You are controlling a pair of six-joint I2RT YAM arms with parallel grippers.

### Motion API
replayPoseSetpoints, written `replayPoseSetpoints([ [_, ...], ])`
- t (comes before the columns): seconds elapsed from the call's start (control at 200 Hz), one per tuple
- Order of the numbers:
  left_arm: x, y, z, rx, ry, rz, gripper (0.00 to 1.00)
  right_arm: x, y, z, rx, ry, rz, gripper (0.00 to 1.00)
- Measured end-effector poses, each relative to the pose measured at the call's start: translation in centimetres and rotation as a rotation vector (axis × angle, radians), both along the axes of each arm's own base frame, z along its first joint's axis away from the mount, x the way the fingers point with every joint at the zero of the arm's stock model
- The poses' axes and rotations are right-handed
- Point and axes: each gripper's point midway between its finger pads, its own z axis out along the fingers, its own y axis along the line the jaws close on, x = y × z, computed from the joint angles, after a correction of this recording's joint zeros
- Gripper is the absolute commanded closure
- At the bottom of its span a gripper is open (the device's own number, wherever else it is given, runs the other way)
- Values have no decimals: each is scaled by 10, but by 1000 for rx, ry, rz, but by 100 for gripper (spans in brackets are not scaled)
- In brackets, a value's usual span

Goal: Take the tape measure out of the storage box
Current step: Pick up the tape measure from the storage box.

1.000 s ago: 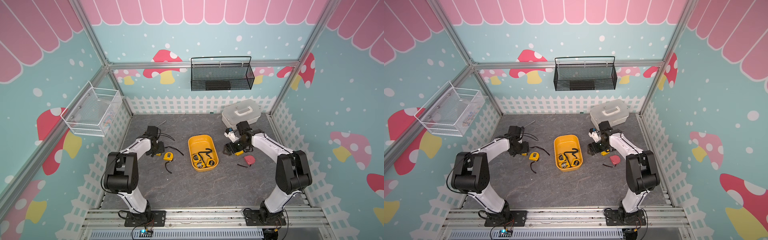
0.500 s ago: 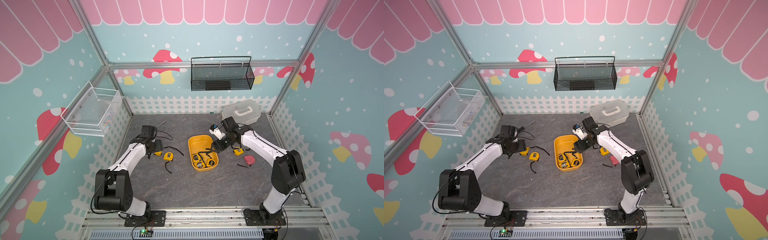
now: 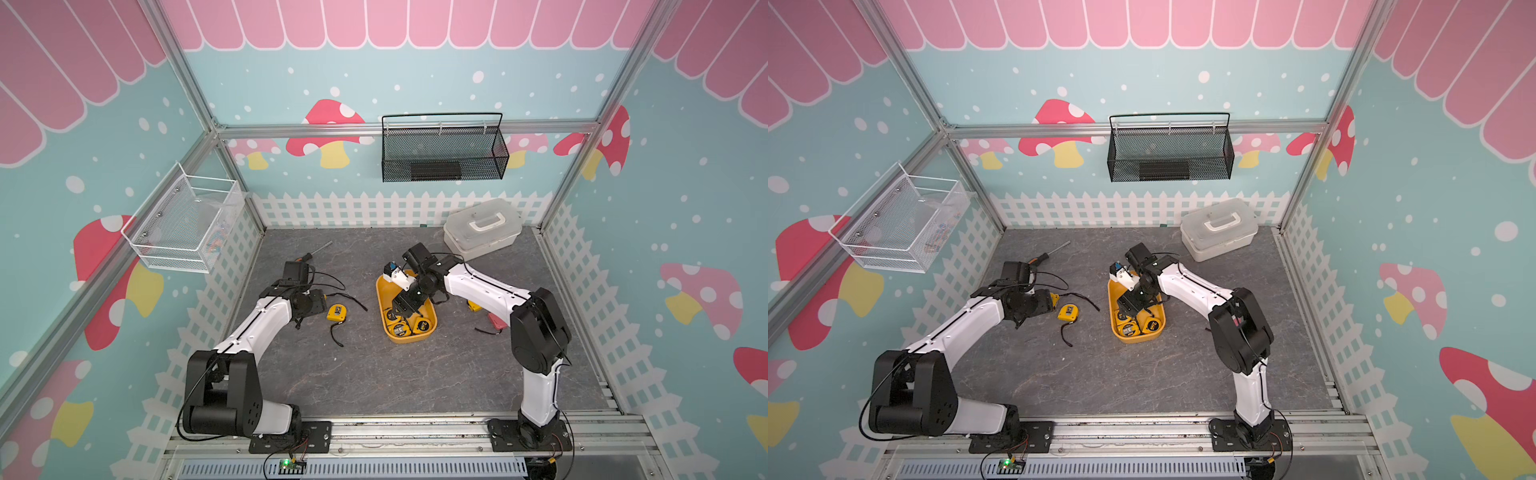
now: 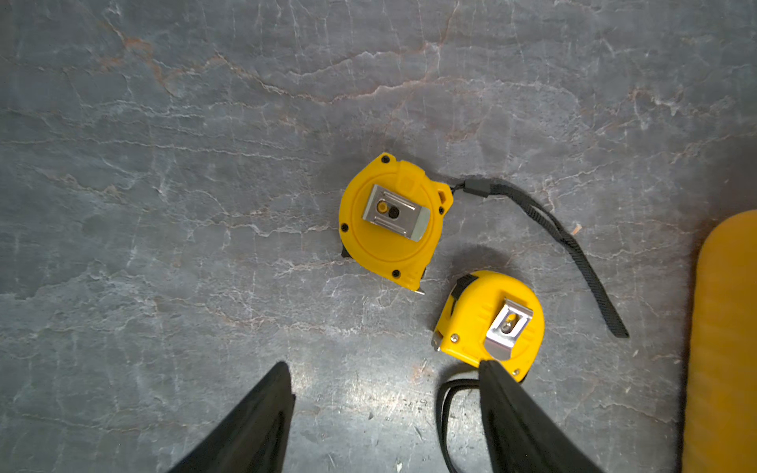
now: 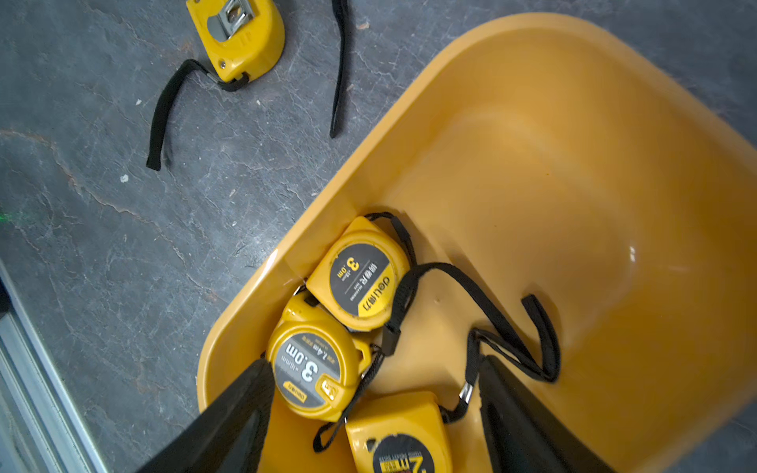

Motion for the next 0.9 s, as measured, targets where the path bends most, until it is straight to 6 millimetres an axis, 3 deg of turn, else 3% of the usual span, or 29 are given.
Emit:
replayPoseSetpoints([
  [0.175, 0, -2, 0, -1, -2, -5, 27, -5, 16, -21, -44, 7, 47, 21],
  [0.405, 0, -4, 0, -2, -2, -10, 27, -6, 28, -28, -89, -19, 78, 22],
  [0.655, 0, -8, 0, -9, -2, -19, 27, -3, 24, -47, -148, -18, 70, 21],
  [0.901, 0, -14, 0, -13, -3, -34, 27, 5, 19, -52, -192, -46, 52, 22],
])
